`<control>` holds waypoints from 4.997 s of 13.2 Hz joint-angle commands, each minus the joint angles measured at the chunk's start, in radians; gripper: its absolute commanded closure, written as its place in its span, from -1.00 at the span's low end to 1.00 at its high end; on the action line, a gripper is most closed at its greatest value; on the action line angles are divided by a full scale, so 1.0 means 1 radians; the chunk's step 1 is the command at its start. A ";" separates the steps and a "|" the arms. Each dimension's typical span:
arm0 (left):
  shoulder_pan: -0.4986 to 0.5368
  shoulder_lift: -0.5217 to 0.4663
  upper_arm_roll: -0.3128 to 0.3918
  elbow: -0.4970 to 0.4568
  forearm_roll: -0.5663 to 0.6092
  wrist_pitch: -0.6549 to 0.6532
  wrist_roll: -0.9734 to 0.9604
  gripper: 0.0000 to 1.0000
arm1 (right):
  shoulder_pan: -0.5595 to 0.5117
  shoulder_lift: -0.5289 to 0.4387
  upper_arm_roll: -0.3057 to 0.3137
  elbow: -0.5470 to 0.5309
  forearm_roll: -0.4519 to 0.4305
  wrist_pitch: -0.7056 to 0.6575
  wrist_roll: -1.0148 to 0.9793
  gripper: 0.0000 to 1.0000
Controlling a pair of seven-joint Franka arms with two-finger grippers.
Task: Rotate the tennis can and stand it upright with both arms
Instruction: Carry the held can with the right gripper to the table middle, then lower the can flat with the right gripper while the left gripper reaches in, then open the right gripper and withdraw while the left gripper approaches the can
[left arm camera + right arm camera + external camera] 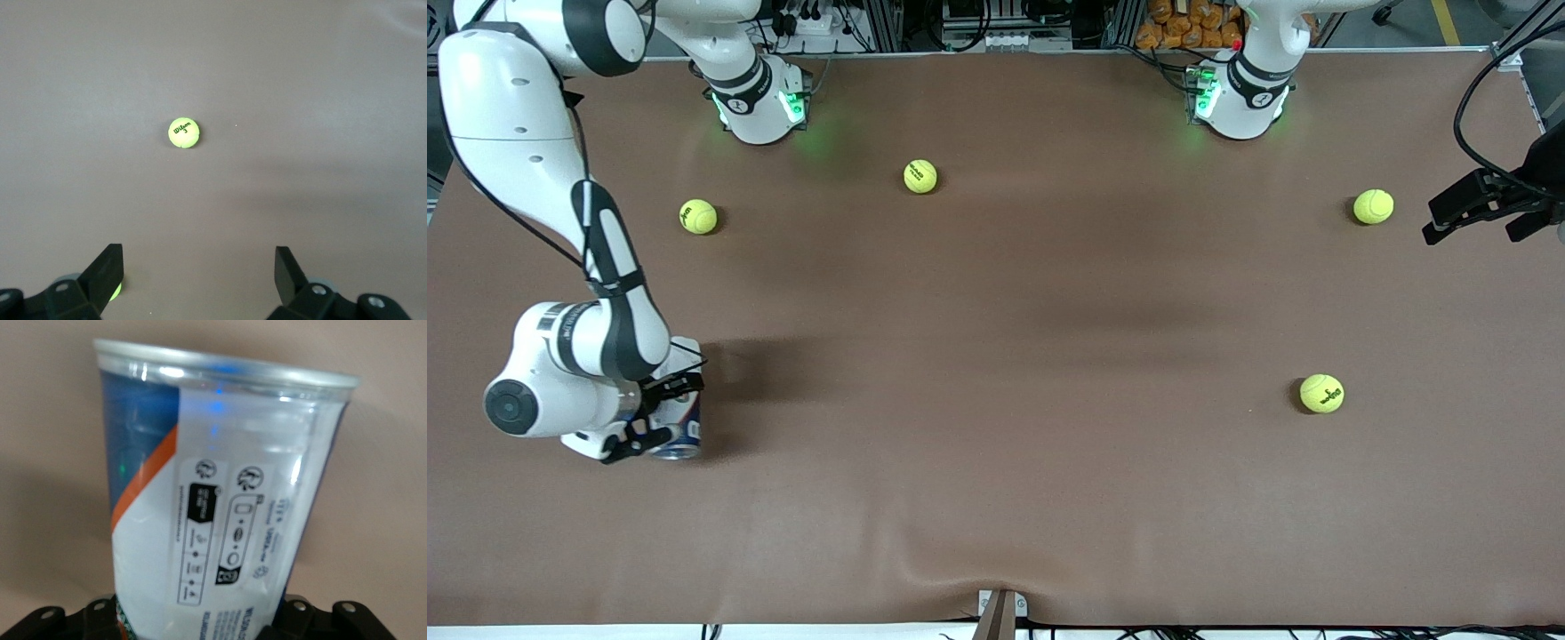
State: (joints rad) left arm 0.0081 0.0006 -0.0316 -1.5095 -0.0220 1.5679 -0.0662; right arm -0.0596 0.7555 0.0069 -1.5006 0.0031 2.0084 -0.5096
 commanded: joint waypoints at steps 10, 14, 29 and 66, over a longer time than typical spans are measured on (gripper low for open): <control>0.007 -0.002 -0.008 -0.003 0.017 -0.011 0.003 -1.00 | 0.254 0.005 0.271 0.135 -0.023 0.168 -0.193 -0.44; 0.006 -0.002 -0.008 -0.003 0.017 -0.011 0.003 -1.00 | 0.401 -0.001 0.238 0.135 -0.098 0.181 -0.201 -0.42; 0.001 0.038 -0.014 -0.003 0.019 -0.008 0.025 -1.00 | 0.699 0.079 0.215 0.115 -0.477 0.181 0.013 -0.44; -0.049 0.496 -0.024 -0.035 -0.703 0.121 0.244 -1.00 | 0.042 -0.564 -0.013 0.011 0.043 -0.440 0.367 -1.00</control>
State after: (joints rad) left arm -0.0216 0.4756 -0.0524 -1.5310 -0.6824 1.6569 0.1415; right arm 0.0650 0.2536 -0.0150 -1.4356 0.0142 1.5829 -0.0646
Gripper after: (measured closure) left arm 0.000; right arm 0.000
